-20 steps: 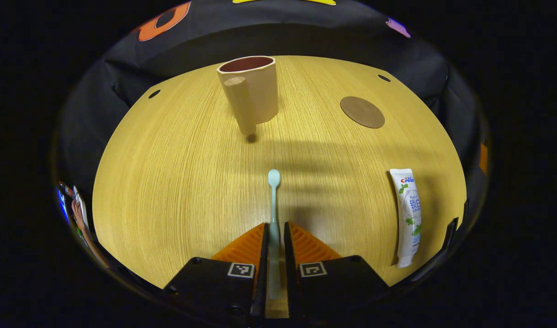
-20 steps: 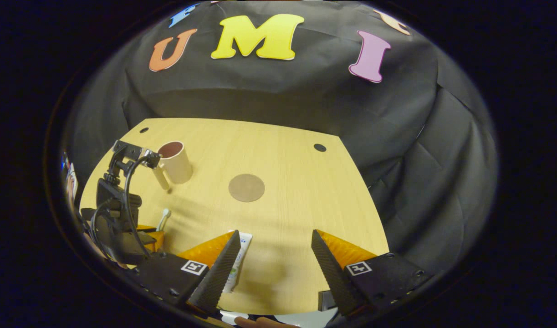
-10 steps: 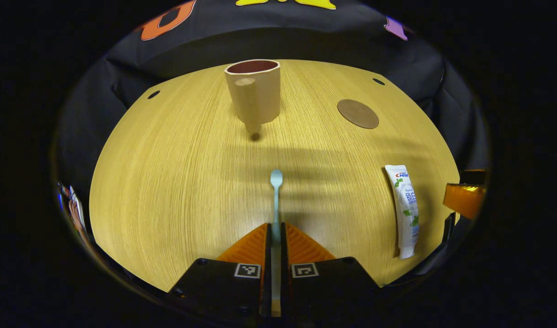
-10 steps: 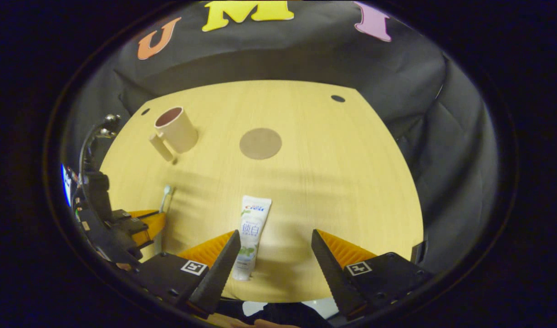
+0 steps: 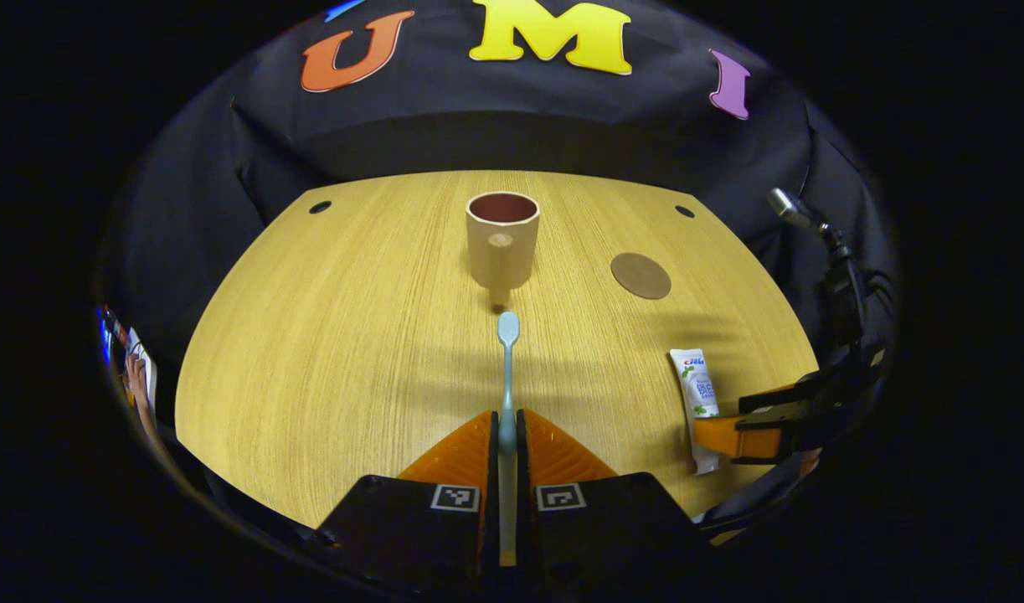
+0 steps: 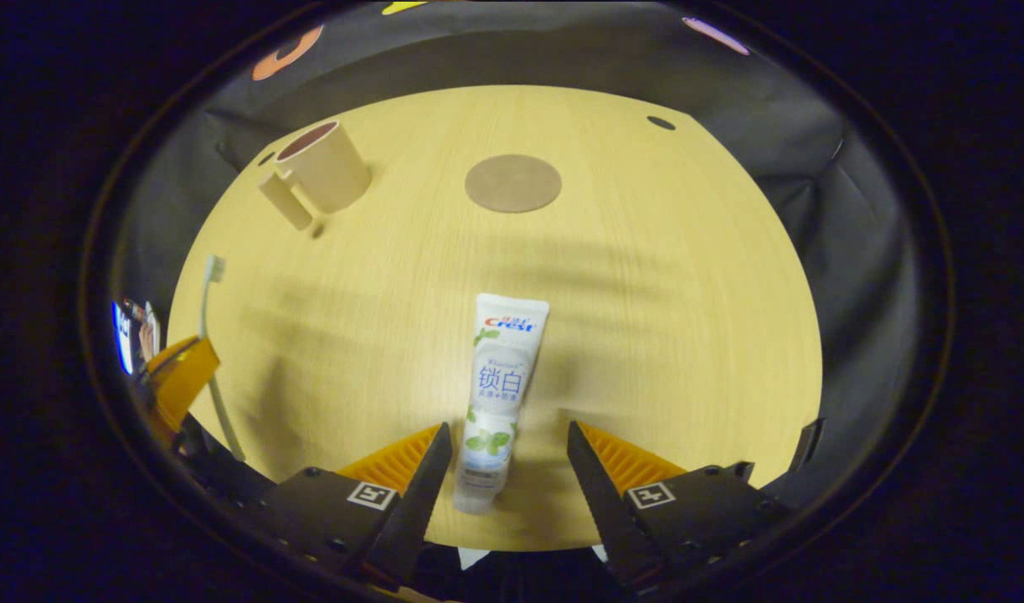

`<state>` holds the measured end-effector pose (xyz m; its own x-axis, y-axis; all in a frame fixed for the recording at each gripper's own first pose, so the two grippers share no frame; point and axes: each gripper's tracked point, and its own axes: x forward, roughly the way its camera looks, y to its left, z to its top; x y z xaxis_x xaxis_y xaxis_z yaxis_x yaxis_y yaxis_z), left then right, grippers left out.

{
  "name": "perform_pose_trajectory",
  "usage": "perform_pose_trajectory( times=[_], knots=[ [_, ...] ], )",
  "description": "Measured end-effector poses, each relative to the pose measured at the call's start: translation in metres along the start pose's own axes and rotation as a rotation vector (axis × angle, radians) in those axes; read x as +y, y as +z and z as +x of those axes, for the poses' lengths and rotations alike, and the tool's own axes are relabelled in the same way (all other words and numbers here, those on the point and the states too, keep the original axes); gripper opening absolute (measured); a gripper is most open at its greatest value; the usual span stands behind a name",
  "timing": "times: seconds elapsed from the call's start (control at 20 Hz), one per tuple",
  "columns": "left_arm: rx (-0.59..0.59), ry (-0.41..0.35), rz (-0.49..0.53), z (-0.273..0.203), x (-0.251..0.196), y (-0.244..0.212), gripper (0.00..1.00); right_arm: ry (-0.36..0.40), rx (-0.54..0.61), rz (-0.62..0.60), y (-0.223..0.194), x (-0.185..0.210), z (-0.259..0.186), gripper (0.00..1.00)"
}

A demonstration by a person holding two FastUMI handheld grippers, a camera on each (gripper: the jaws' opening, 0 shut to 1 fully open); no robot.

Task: Put the toothbrush and toothpaste on the desktop into the cup, then pick up the cup and place it on the coaster on the desktop.

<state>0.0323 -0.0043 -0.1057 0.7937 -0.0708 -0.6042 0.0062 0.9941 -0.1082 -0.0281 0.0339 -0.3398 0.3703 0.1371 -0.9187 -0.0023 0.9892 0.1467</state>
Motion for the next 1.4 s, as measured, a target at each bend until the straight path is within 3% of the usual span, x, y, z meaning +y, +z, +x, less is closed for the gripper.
perform_pose_trajectory(
  times=[0.35, 0.4, 0.5, 0.9, 1.2, 1.4],
  knots=[
    [-0.158, 0.060, 0.010, -0.046, 0.025, 0.066, 0.11, 0.009, 0.042, 0.012, -0.004, 0.011, 0.009, 0.53],
    [-0.179, 0.064, 0.008, -0.049, 0.026, 0.077, 0.11, 0.006, 0.044, 0.021, -0.005, 0.009, 0.009, 0.53],
    [-0.225, 0.067, 0.011, -0.056, 0.030, 0.097, 0.10, 0.016, 0.039, 0.031, -0.005, 0.009, 0.010, 0.40],
    [-0.362, 0.023, 0.012, -0.059, 0.030, 0.154, 0.10, 0.050, 0.013, 0.040, -0.012, 0.011, 0.005, 0.27],
    [-0.414, -0.038, 0.022, -0.051, 0.020, 0.174, 0.11, 0.158, -0.169, 0.058, 0.012, 0.028, -0.036, 0.27],
    [-0.418, -0.056, 0.031, -0.026, 0.018, 0.190, 0.11, 0.113, -0.238, 0.013, 0.014, 0.020, -0.054, 0.27]
  ],
)
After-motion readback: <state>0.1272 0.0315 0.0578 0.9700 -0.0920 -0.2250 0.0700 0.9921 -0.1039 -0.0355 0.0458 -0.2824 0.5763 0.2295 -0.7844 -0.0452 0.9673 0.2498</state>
